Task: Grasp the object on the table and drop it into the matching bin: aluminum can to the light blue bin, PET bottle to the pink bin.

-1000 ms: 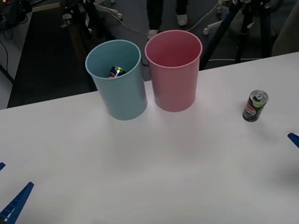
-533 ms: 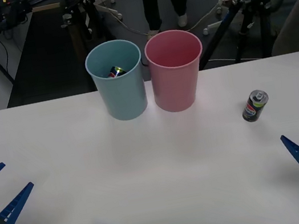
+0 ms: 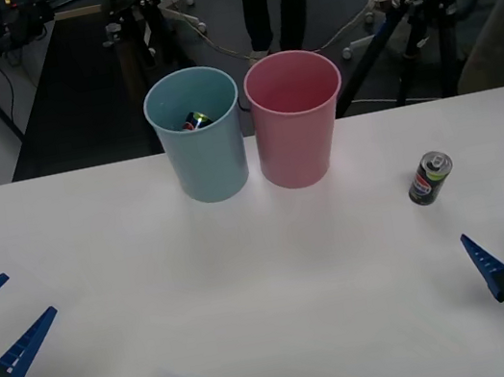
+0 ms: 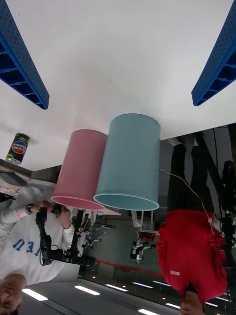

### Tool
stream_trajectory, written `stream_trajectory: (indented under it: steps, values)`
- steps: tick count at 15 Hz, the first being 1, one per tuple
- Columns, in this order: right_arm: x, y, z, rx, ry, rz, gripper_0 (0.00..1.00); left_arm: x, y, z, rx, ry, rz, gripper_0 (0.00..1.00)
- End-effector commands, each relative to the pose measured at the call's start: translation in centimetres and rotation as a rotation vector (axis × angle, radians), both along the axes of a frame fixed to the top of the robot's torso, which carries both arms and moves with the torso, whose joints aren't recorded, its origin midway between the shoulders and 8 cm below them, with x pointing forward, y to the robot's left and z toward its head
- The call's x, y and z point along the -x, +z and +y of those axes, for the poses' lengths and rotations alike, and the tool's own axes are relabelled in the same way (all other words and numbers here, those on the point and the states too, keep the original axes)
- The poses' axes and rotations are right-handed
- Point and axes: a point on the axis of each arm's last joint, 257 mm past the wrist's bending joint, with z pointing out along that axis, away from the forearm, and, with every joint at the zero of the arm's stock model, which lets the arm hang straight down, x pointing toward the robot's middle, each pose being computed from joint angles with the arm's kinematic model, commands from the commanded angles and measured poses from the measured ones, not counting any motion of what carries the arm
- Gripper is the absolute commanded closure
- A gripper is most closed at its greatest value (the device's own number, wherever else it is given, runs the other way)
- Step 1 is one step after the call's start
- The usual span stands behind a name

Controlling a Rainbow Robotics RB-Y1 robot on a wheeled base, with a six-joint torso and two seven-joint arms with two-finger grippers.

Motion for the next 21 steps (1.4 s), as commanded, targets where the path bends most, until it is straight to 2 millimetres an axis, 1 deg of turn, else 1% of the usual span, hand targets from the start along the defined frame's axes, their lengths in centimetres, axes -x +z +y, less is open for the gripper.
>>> stream_trajectory:
  steps: [1, 5, 8, 14, 15, 18, 21]
  values:
    - [-1.2, -1.0, 0.2, 0.010, -0.007, -0.004, 0.00, 0.0, 0.0, 0.0, 0.000, 0.000, 0.000, 0.00]
    - [-3.1, -2.4, 0.7, 0.011, -0.001, 0.007, 0.00, 0.0, 0.0, 0.0, 0.000, 0.000, 0.000, 0.00]
    - [-4.8, -2.8, 0.9, 0.004, -0.001, 0.007, 0.00, 0.0, 0.0, 0.0, 0.000, 0.000, 0.000, 0.00]
    - [-7.7, -2.9, 1.0, 0.004, -0.011, 0.002, 0.00, 0.0, 0.0, 0.0, 0.000, 0.000, 0.000, 0.00]
    - [-7.9, -3.0, 1.2, 0.009, -0.014, 0.007, 0.00, 0.0, 0.0, 0.0, 0.000, 0.000, 0.000, 0.00]
    - [-9.4, -3.0, 1.1, 0.016, -0.048, 0.018, 0.00, 0.0, 0.0, 0.0, 0.000, 0.000, 0.000, 0.00]
    - [-10.4, -3.0, 1.0, 0.023, -0.073, 0.027, 0.00, 0.0, 0.0, 0.0, 0.000, 0.000, 0.000, 0.00]
